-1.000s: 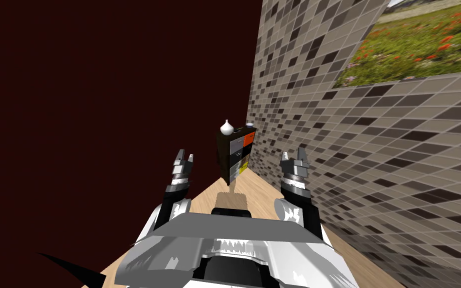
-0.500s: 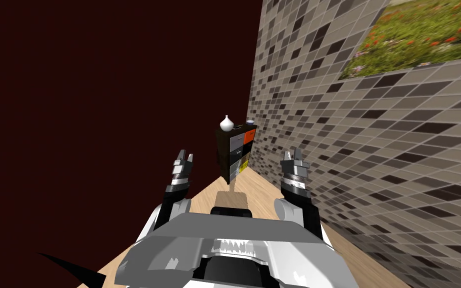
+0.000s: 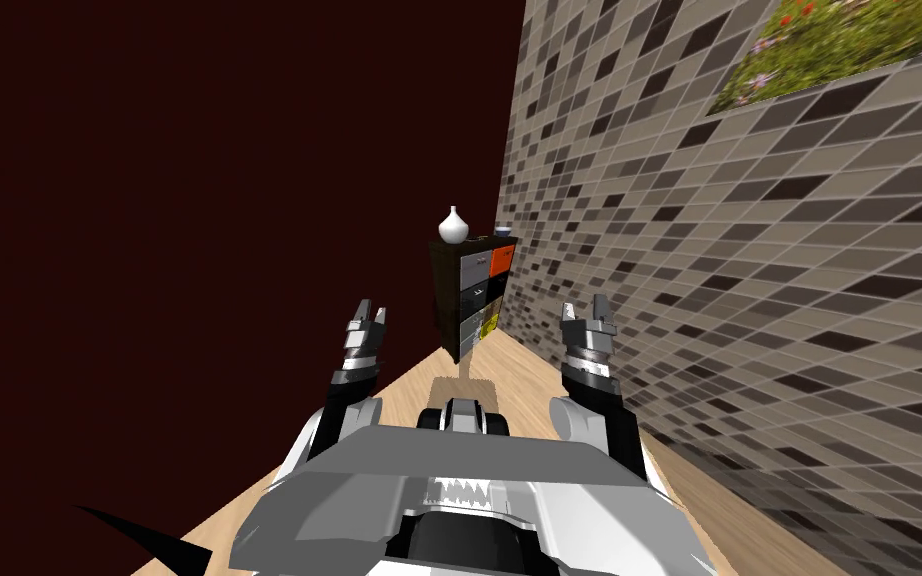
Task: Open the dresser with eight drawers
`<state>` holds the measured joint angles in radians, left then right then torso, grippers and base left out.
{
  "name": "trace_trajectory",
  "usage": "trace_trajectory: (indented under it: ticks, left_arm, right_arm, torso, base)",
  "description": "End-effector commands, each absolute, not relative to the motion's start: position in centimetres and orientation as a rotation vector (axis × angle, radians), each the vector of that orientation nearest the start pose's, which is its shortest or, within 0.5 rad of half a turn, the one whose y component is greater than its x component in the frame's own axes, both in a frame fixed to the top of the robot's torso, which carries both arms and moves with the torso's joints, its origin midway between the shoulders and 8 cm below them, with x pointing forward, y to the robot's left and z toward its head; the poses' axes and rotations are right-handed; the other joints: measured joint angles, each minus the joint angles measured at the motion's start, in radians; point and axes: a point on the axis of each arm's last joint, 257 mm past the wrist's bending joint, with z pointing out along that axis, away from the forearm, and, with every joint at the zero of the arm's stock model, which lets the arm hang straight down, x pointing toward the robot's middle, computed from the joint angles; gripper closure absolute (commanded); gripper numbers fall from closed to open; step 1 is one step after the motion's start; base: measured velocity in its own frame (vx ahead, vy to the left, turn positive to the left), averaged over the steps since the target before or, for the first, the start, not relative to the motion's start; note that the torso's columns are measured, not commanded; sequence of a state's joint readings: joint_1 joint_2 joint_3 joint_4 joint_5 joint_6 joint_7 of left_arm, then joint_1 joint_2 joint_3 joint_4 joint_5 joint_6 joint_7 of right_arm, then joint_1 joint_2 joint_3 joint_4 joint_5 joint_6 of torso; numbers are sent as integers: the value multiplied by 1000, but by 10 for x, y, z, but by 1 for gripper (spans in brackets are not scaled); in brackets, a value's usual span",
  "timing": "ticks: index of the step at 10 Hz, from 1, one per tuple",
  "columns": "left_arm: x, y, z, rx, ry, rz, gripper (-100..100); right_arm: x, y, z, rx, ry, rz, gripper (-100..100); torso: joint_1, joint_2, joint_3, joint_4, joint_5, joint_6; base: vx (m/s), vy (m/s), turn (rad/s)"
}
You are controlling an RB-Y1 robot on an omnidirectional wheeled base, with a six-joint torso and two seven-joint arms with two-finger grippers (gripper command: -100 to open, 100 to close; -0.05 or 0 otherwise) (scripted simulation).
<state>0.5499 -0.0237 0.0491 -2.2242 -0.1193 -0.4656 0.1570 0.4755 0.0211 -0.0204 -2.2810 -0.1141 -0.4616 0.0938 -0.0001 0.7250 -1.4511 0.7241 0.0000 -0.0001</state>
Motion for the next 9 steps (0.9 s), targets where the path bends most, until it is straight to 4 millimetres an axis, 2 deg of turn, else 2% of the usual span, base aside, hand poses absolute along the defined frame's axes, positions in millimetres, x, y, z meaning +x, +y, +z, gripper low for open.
trace_trajectory:
  ticks: [1,9]
  left_arm:
    - [353,296,-25,-773,709,-1270,0]
    - [353,296,-25,-773,709,-1270,0]
  right_arm:
    - [357,-286,24,638,651,1238,-100]
    - [393,-243,12,339,882,1005,-100]
  torso:
    - [0,9,-20,10,0,0]
    - [0,14,-25,14,0,0]
  base:
    - [8,-1,33]
    - [19,-3,55]
